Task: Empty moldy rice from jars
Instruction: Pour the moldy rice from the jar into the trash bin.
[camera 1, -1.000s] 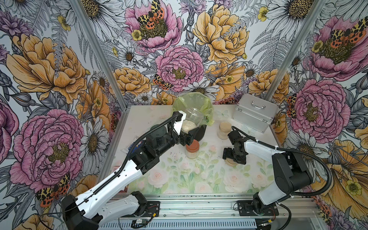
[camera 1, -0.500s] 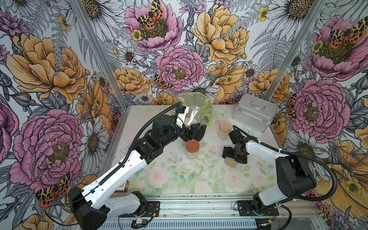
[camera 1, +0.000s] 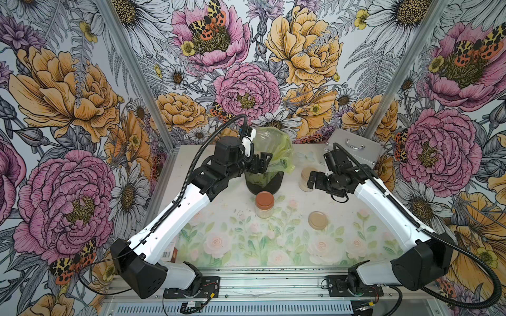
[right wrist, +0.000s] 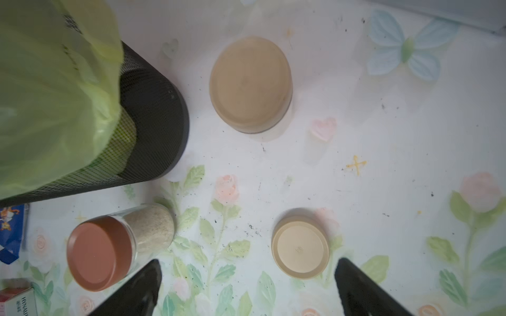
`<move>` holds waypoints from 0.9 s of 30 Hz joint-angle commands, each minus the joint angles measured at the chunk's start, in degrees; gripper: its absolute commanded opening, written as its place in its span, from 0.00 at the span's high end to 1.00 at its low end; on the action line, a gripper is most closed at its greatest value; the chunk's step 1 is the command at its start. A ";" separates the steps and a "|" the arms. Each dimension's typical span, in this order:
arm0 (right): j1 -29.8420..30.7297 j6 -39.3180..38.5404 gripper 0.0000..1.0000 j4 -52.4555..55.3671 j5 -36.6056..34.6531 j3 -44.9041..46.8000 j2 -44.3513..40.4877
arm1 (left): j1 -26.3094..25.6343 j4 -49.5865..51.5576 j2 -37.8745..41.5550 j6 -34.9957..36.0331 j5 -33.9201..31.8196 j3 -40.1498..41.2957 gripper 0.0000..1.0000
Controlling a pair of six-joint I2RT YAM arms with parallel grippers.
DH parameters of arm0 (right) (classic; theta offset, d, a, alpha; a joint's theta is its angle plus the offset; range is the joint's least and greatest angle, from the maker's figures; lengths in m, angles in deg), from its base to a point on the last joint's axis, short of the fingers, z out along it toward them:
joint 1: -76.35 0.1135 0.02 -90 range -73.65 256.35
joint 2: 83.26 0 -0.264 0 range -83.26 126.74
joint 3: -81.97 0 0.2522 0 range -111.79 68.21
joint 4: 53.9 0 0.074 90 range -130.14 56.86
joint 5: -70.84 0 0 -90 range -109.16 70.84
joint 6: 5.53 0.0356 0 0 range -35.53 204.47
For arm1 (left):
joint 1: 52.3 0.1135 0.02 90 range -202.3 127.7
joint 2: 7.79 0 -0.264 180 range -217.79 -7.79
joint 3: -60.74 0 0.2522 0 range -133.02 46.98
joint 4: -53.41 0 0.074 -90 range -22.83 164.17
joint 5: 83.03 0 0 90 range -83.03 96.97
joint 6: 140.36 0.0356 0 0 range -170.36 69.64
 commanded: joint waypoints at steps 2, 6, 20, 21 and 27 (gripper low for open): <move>1.25 -1.17 0.00 3.67 -0.12 -8.46 0.82 | 1.64 4.11 -1.55 -3.64 4.01 -7.84 1.00; 1.67 -0.78 0.00 3.58 1.67 -13.86 1.65 | 2.42 8.79 -3.95 -4.62 5.95 -11.87 1.00; 3.74 -0.22 0.00 2.08 4.00 -20.39 4.43 | 8.62 30.20 -19.36 -12.56 15.73 -36.33 1.00; 3.93 -0.09 0.00 1.63 4.16 -20.37 4.43 | 8.71 31.83 -20.65 -12.83 16.10 -38.12 1.00; 4.68 0.61 0.00 -2.17 4.45 -18.90 5.00 | 9.45 41.20 -28.56 -15.46 19.01 -48.00 1.00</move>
